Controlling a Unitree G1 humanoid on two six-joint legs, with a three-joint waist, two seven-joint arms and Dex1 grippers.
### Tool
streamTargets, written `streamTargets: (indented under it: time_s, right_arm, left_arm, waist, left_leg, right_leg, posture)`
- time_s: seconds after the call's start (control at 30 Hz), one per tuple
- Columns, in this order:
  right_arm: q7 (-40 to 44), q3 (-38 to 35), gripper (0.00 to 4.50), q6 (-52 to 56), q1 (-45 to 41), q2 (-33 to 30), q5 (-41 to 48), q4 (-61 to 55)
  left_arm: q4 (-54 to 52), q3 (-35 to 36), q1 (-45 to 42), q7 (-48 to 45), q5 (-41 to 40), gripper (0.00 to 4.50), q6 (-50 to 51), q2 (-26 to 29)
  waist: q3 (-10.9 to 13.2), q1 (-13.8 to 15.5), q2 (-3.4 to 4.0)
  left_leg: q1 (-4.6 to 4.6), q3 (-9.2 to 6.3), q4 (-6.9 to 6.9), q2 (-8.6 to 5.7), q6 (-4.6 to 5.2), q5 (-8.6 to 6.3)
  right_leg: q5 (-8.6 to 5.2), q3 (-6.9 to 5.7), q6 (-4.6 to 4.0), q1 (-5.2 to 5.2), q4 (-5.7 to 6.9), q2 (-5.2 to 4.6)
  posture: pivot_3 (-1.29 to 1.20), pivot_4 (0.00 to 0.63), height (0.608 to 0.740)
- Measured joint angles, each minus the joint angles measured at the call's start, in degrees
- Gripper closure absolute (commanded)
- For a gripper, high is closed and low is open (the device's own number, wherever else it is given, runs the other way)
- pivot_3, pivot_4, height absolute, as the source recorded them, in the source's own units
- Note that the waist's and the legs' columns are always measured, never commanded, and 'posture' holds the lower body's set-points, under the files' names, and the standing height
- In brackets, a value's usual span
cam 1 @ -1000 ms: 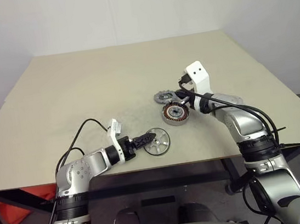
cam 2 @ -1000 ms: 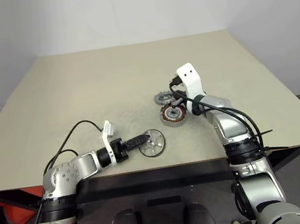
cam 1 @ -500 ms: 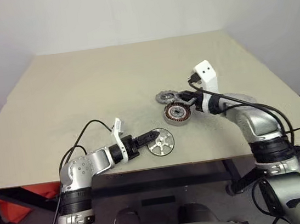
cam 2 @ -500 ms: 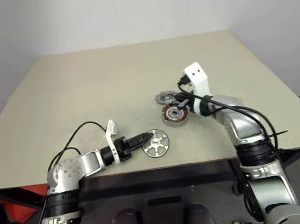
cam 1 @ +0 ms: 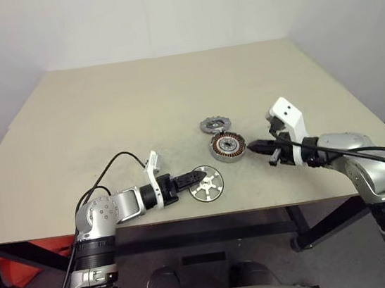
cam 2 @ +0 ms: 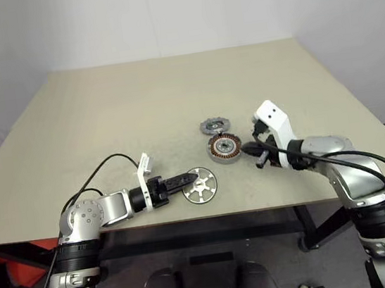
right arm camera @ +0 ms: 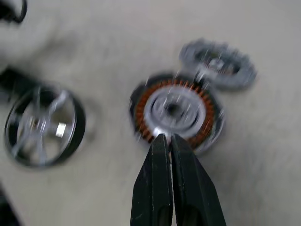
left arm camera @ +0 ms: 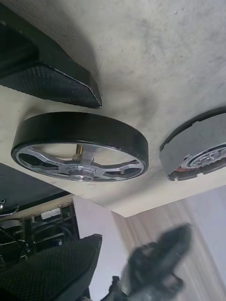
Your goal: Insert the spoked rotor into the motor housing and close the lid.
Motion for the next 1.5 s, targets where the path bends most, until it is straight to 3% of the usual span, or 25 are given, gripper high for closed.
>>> streamTargets:
  time_s: [0.17, 0.27, 0.4, 0.67, 0.83, 1.2, 1.5]
  right_arm:
    - [3.4, 1.1, 4.37, -3.8, 1.0, -2.5, -0.4, 0.0]
    - [3.6, 2.0, 4.5, -4.6, 1.0, -2.4, -0.7, 0.0]
    - [3.1, 2.1, 4.5, -4.9, 1.0, -2.1, -0.9, 0.0]
    - [2.4, 2.1, 4.5, -5.6, 1.0, -2.0, -1.3, 0.0]
    - [2.1, 2.6, 4.5, -5.9, 0.9, -2.0, -1.9, 0.1]
    - [2.6, 2.9, 4.5, -6.4, 0.4, -2.0, -2.8, 0.5]
    - [1.0, 4.7, 4.5, -7.4, -1.2, -1.8, -6.4, 3.9]
  left_arm:
    - [1.7, -1.4, -1.2, -1.3, 0.4, 0.0, 0.0, 1.0]
    - [2.9, -2.1, -2.0, -1.9, 1.0, 0.6, -0.1, 1.3]
    - [4.4, -2.9, -2.2, -2.5, 1.5, 1.93, 0.1, 1.7]
    - [5.3, -3.2, -2.3, -3.2, 1.7, 1.93, 0.0, 1.8]
    - [5.8, -2.8, -2.2, -3.1, 1.8, 3.47, 0.0, 1.7]
    - [6.2, -1.5, -2.4, -3.3, 1.4, 3.47, -0.6, 0.2]
    - [10.3, 13.1, -10.3, 3.6, -6.1, 3.47, -1.4, -6.9]
  waist:
    - [-0.1, 0.0, 0.08]
    - [-0.1, 0.0, 0.12]
    - [-0.1, 0.0, 0.12]
    - [-0.1, 0.0, 0.13]
    - [-0.1, 0.0, 0.13]
    - [-0.1, 0.0, 0.13]
    - [-0.1, 0.0, 0.11]
  left_leg:
    - [0.06, 0.01, 0.01, -0.01, 0.0, 0.01]
    - [0.07, 0.0, 0.03, -0.01, 0.0, 0.01]
    - [0.05, -0.01, 0.03, 0.0, 0.01, 0.0]
    - [0.03, -0.01, 0.03, 0.0, 0.01, 0.0]
    - [0.04, -0.01, 0.03, 0.0, 0.0, 0.01]
    - [0.05, 0.0, 0.04, 0.0, 0.0, 0.01]
    - [-0.02, -0.02, 0.09, -0.09, 0.01, 0.01]
  right_leg:
    - [-0.01, -0.02, 0.01, 0.07, 0.0, -0.02]
    - [-0.01, -0.02, 0.02, 0.1, 0.0, -0.03]
    - [-0.01, -0.02, 0.02, 0.08, -0.01, -0.03]
    - [-0.01, -0.03, 0.01, 0.06, 0.0, -0.02]
    - [-0.01, -0.03, 0.01, 0.07, 0.0, -0.02]
    - [-0.01, -0.03, 0.01, 0.1, 0.0, -0.03]
    - [-0.01, -0.13, 0.01, 0.09, -0.02, -0.05]
  posture:
    - [0.0, 0.0, 0.74]
    - [0.0, 0.0, 0.74]
    - [0.0, 0.0, 0.74]
    - [0.0, 0.0, 0.74]
    - [0.0, 0.0, 0.74]
    - [0.0, 0.0, 0.74]
    - [0.0, 0.0, 0.74]
